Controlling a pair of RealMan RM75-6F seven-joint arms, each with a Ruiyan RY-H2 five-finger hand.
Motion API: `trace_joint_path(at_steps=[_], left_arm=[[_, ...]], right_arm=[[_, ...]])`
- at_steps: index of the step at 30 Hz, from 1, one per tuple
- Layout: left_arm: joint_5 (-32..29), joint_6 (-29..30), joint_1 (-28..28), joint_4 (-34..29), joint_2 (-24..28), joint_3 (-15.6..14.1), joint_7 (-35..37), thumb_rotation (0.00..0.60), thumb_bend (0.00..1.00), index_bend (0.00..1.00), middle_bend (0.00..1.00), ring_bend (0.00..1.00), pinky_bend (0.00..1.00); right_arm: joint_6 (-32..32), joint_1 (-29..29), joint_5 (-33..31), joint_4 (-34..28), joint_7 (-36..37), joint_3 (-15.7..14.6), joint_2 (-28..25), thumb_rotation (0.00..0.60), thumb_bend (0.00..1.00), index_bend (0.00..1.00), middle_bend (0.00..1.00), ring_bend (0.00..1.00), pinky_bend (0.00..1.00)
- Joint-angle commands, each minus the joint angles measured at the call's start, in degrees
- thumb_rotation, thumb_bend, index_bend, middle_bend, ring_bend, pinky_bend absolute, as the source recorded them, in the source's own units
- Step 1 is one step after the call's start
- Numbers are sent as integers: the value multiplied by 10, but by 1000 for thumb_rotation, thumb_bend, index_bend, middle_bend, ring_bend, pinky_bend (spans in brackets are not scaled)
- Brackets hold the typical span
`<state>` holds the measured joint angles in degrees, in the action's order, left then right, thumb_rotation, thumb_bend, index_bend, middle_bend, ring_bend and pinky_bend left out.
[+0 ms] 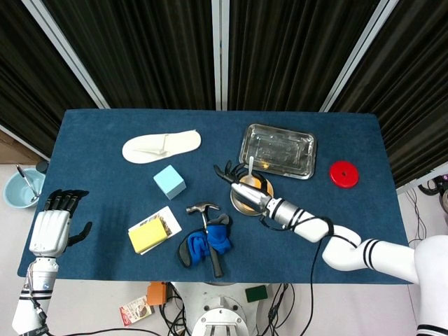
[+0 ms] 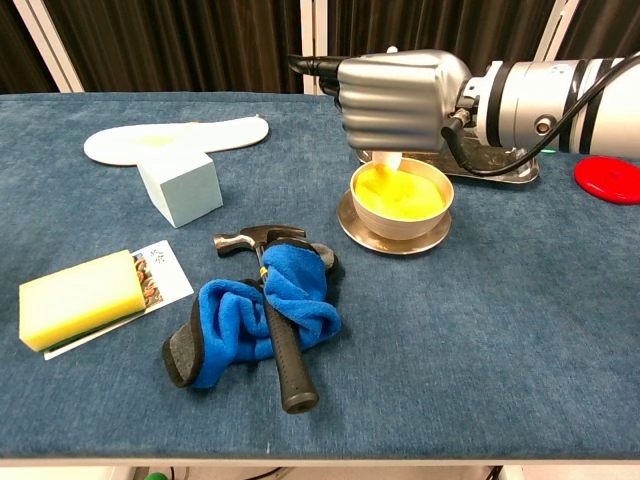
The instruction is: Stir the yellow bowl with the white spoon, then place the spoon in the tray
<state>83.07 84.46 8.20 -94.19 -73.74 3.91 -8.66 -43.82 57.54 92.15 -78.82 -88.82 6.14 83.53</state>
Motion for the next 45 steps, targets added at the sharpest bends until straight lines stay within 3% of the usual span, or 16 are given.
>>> trace_joint_path(at_steps=[1, 7, 17, 27, 32, 36, 45], left_arm=[[0, 1, 0, 0, -1, 1, -3, 600, 261, 214, 210, 151, 118], [0, 0, 0, 1, -6, 1, -1, 600, 261, 214, 211, 150, 117], [-1, 0, -1, 3, -6, 1, 3, 600, 261, 214, 211, 151, 119], [-1, -2, 0, 5, -7, 2, 5, 600, 261, 214, 210, 150, 118], [-2, -4, -1, 5, -5, 1, 9, 600, 260, 214, 211, 151, 119], [-2, -3, -1, 2, -2, 3, 10, 600, 261, 214, 211, 150, 118], [0, -10, 5, -4, -1, 4, 2, 600, 261, 214, 211, 151, 119]], right_arm=[[1, -6, -21, -8, -47, 5, -4, 600, 506, 767, 436, 223, 0], [-16, -25, -107, -25, -157, 20, 20, 600, 506, 767, 429, 200, 0], [-47, -20, -183, -40, -228, 12, 47, 600, 507, 767, 430, 206, 0], [-68, -9, -196, -36, -211, -11, 56, 600, 517, 777, 430, 195, 0], [-94, -13, -195, -36, -162, -9, 59, 600, 514, 781, 429, 195, 0], [-109, -15, -158, -26, -120, -25, 52, 600, 510, 783, 425, 200, 0], [-137, -39, -201, -28, -27, -3, 56, 600, 506, 778, 421, 202, 0]])
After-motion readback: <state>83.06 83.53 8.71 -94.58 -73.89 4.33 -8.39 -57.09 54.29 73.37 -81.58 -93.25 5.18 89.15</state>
